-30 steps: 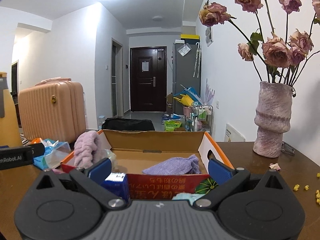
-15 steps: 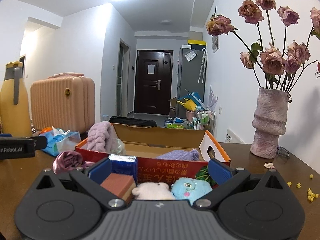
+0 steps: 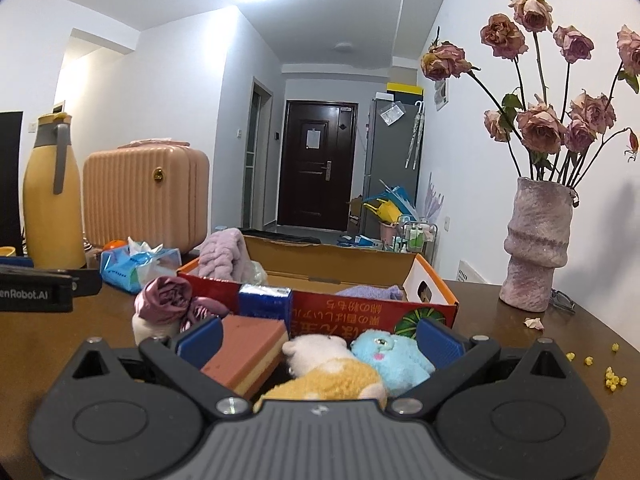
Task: Organize soft objects
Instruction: 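Move both tools back toward the remaining soft items on the table, then grasp the yellow-white plush toy with the right tool and lift it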
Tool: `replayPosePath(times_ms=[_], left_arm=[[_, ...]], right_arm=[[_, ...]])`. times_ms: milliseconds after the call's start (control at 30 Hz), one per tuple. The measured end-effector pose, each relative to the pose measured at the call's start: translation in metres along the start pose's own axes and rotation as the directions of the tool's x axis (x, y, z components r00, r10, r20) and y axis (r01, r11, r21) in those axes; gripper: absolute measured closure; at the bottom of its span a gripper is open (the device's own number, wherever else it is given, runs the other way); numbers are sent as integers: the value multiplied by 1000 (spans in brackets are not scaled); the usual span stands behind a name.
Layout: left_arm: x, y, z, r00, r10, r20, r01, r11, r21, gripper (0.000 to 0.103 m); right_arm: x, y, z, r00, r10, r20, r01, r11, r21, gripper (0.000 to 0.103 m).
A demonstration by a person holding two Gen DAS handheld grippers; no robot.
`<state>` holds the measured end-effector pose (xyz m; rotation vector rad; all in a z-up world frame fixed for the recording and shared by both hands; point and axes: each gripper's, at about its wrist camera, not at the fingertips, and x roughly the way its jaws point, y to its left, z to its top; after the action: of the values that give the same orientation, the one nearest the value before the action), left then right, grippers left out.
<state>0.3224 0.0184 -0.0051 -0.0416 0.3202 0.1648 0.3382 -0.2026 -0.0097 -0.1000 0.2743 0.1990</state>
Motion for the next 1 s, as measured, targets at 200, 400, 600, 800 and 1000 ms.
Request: replayPosePath(times_ms=[200, 400, 600, 800, 1000], left_arm=[[-9, 7, -5, 1000, 0, -10, 0, 1000, -5, 0], [-10, 10, -7, 1000, 2, -20, -2, 1000, -7, 0], [-7, 9, -8, 999, -2, -37, 2, 1000, -4, 0], [-7, 12, -7, 999, -13, -43, 12, 1000, -14, 0], [-4, 11, -8, 997, -35, -63, 34, 999, -12, 0]], right_arm=[[-9, -1, -6, 1000, 12, -4, -12, 1000, 9, 0], [-11, 0, -8, 1000, 21, -8, -21, 1000, 4, 0], [-8, 2, -10, 999, 23, -22, -23, 1000, 1, 0], [-3, 2, -11, 999, 17, -39, -17, 1000, 0, 0], [3, 6, -16, 997, 25, -69, -26, 1000, -10, 0]])
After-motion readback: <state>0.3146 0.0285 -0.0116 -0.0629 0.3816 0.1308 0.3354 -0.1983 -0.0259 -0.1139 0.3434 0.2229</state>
